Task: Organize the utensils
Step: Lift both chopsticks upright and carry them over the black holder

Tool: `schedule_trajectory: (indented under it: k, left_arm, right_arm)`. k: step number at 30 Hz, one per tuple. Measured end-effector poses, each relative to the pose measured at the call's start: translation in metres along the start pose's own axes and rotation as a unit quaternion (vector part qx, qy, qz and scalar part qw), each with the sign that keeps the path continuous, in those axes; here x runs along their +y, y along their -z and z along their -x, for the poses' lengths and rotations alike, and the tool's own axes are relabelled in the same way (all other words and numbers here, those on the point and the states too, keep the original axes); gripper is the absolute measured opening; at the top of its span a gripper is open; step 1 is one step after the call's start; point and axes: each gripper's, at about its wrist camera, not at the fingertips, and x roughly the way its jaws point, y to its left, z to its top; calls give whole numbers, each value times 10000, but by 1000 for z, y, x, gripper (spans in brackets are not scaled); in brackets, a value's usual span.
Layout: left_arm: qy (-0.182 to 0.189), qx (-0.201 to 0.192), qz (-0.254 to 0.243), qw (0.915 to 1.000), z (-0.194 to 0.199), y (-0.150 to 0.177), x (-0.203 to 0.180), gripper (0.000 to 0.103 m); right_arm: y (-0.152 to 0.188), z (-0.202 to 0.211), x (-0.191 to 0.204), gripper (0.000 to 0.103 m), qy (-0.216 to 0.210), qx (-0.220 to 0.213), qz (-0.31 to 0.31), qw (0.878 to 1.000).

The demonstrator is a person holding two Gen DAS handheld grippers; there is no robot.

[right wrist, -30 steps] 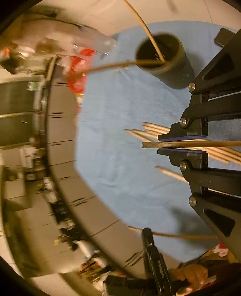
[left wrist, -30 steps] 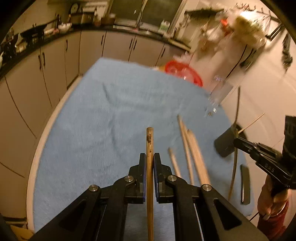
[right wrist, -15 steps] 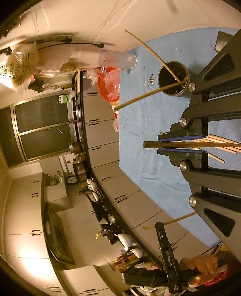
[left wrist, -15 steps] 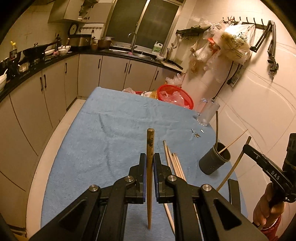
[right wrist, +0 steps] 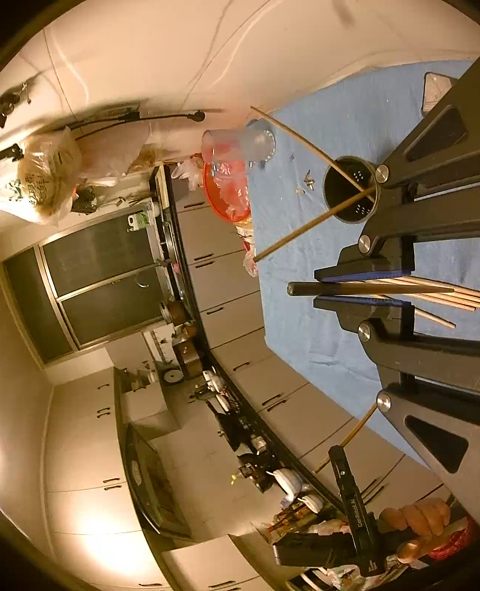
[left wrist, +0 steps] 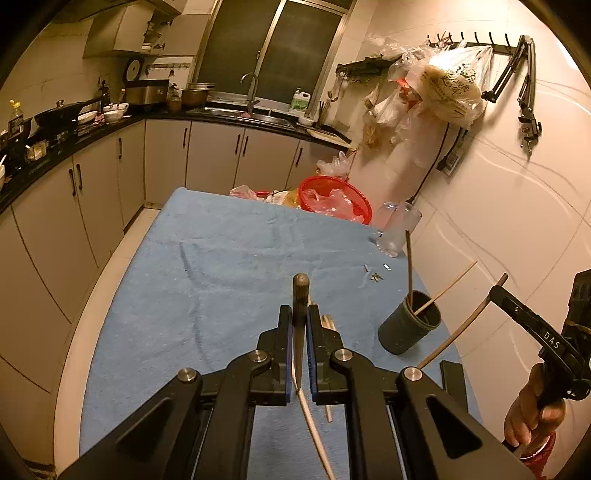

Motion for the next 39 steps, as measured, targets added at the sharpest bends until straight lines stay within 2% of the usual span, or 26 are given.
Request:
schedule_trajectory:
  k: [25, 33, 39]
  left_arm:
    - [573, -107, -554, 9968, 7, -33, -79, 7]
    - [837, -288, -800, 9929, 8, -62, -127, 7]
    - [1022, -445, -790, 9906, 1, -87, -153, 7]
  right_arm:
    - [-16, 51, -51, 8, 53, -568, -708, 9959]
    - [-39, 64, -70, 8, 208, -866, -871, 9922]
    - [-63, 69, -84, 8, 343, -1162, -983, 9877]
